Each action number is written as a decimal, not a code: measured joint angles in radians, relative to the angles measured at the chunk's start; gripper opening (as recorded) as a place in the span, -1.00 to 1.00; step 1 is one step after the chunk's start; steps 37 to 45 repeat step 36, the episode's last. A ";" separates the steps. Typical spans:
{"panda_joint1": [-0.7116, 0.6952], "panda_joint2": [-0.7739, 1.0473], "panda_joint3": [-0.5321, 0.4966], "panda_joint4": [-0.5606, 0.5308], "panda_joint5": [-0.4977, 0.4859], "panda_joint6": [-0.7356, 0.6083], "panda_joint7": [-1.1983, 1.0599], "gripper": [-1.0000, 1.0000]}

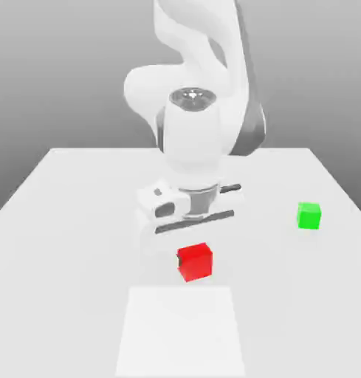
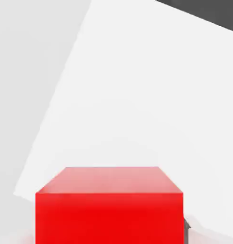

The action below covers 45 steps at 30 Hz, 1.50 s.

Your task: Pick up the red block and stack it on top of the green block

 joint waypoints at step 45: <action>0.596 0.180 0.549 -0.005 -0.230 0.163 0.008 1.00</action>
